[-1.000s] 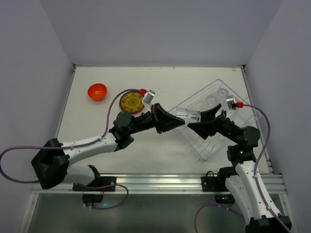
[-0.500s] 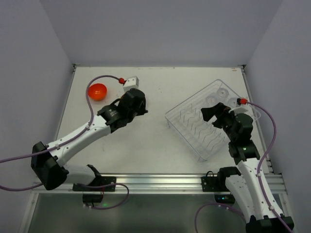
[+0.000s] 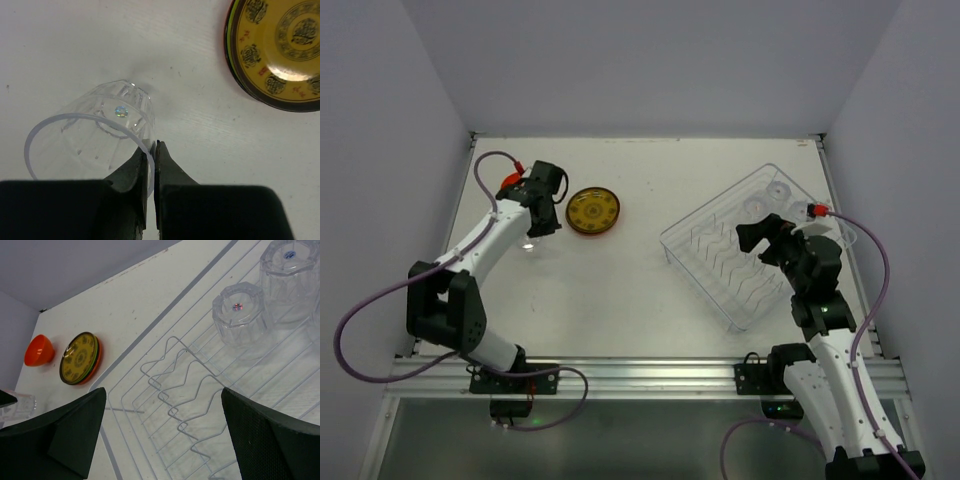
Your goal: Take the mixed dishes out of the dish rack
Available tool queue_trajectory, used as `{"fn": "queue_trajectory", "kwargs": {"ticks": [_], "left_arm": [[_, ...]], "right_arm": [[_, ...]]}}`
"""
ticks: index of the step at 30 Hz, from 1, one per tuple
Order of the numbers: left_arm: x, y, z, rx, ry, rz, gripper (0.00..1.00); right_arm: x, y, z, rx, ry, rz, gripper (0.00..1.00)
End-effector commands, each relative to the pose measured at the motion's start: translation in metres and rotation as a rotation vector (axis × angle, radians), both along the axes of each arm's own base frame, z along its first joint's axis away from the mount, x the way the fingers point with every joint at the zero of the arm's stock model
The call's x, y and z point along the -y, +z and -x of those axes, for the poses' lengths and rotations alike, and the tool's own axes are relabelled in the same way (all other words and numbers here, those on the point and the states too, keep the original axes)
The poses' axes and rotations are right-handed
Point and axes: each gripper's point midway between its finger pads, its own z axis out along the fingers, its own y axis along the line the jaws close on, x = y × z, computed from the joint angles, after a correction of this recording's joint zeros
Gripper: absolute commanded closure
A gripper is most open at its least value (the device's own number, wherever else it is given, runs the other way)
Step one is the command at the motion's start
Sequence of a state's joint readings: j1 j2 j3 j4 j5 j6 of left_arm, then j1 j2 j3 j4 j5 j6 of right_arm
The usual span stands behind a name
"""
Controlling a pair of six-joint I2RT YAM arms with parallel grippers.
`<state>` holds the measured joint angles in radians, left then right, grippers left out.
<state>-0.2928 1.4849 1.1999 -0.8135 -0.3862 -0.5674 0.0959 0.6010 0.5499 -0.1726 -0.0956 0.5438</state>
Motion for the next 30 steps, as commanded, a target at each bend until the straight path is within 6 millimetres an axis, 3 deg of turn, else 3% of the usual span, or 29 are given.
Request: {"fn": "queue_trajectory", "kwargs": {"ticks": [1,4,12,15,18,19,20,23,24,26,27,29,30], "left_arm": [[-0.001,-0.013,-0.005,-0.096,-0.068,0.003,0.96],[-0.002,-0.034,0.0,-0.172,-0.077,-0.002,0.96],[-0.01,-0.053,0.007,-0.179,-0.047,0.041,0.92],[-0.011,-0.053,0.008,-0.179,-0.051,0.046,0.8],[-0.01,-0.047,0.008,-0.173,-0.053,0.048,0.58],[-0.01,-0.038,0.008,-0.156,-0.051,0.051,0.44],[-0.01,-0.032,0.008,-0.142,-0.05,0.054,0.37],[-0.006,0.013,0.007,-0.029,-0.076,0.089,0.1],[-0.006,0.038,0.013,0.036,-0.096,0.1,0.02],[0.0,0.076,0.019,0.138,-0.138,0.098,0.0],[0.003,0.107,0.029,0.24,-0.174,0.105,0.0],[0.01,0.123,0.043,0.323,-0.247,0.109,0.0],[0.009,0.147,0.052,0.45,-0.257,0.128,0.0]], "right_arm": [[0.001,0.007,0.0,0.035,0.007,0.021,0.01],[0.0,0.01,0.001,0.047,0.012,0.019,0.01],[-0.002,0.008,0.001,0.046,0.026,0.019,0.01],[0.001,0.004,0.0,0.017,0.013,0.032,0.01],[0.0,-0.003,-0.002,-0.016,0.017,0.037,0.01],[-0.001,-0.004,-0.003,-0.019,0.024,0.037,0.01],[-0.002,-0.007,-0.004,-0.029,0.029,0.04,0.01],[-0.002,-0.011,-0.006,-0.044,0.031,0.05,0.01],[-0.001,-0.013,-0.007,-0.048,0.025,0.052,0.01],[0.0,-0.018,-0.011,-0.077,0.017,0.049,0.01],[0.0,-0.021,-0.012,-0.096,0.008,0.041,0.01],[0.002,-0.028,-0.017,-0.135,-0.008,0.037,0.01],[0.002,-0.031,-0.02,-0.149,-0.018,0.027,0.01]]}}
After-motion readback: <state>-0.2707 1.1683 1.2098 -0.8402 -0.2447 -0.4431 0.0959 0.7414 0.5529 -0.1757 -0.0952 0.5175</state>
